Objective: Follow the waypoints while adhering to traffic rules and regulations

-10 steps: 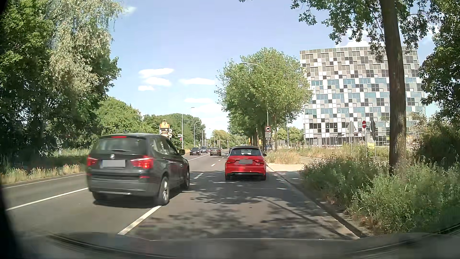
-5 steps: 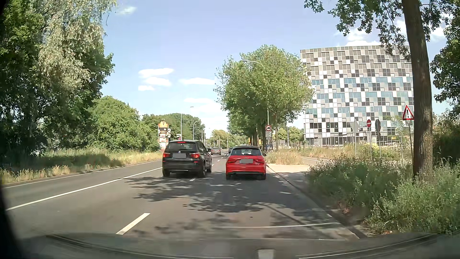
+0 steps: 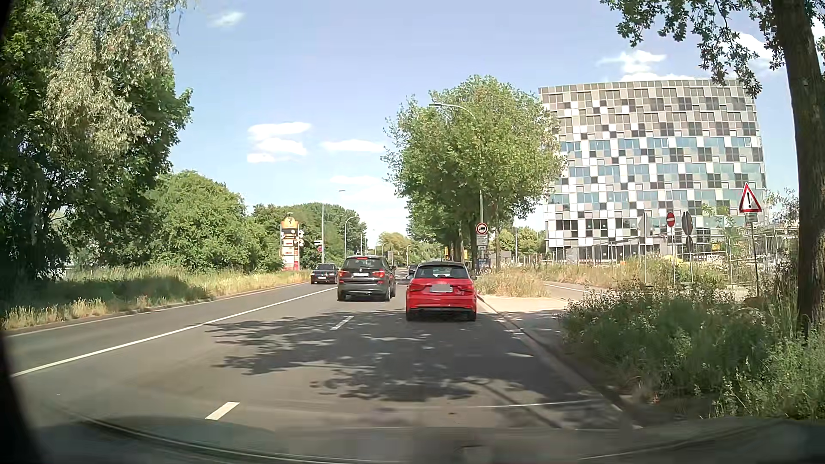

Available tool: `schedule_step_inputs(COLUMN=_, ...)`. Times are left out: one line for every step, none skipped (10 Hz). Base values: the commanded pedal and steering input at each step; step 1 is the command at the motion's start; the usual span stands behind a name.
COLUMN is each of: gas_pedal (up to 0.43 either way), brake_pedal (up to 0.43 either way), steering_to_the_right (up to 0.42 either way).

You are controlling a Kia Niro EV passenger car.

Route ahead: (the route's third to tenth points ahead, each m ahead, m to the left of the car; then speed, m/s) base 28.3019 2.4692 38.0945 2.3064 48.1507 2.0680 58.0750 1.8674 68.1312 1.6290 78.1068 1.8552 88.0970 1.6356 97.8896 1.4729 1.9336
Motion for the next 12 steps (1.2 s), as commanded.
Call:
schedule_step_inputs(gas_pedal=0.0, brake_pedal=0.03, steering_to_the_right=0.006)
schedule_step_inputs(gas_pedal=0.0, brake_pedal=0.03, steering_to_the_right=0.006)
schedule_step_inputs(gas_pedal=0.0, brake_pedal=0.03, steering_to_the_right=0.006)
schedule_step_inputs(gas_pedal=0.0, brake_pedal=0.03, steering_to_the_right=0.006)
schedule_step_inputs(gas_pedal=0.0, brake_pedal=0.03, steering_to_the_right=0.006)
schedule_step_inputs(gas_pedal=0.0, brake_pedal=0.03, steering_to_the_right=0.005)
schedule_step_inputs(gas_pedal=0.0, brake_pedal=0.037, steering_to_the_right=0.003)
schedule_step_inputs(gas_pedal=0.0, brake_pedal=0.03, steering_to_the_right=0.001)
schedule_step_inputs(gas_pedal=0.0, brake_pedal=0.03, steering_to_the_right=-0.001)
schedule_step_inputs(gas_pedal=0.0, brake_pedal=0.03, steering_to_the_right=-0.003)
schedule_step_inputs(gas_pedal=0.0, brake_pedal=0.03, steering_to_the_right=-0.002)
schedule_step_inputs(gas_pedal=0.0, brake_pedal=0.03, steering_to_the_right=-0.003)
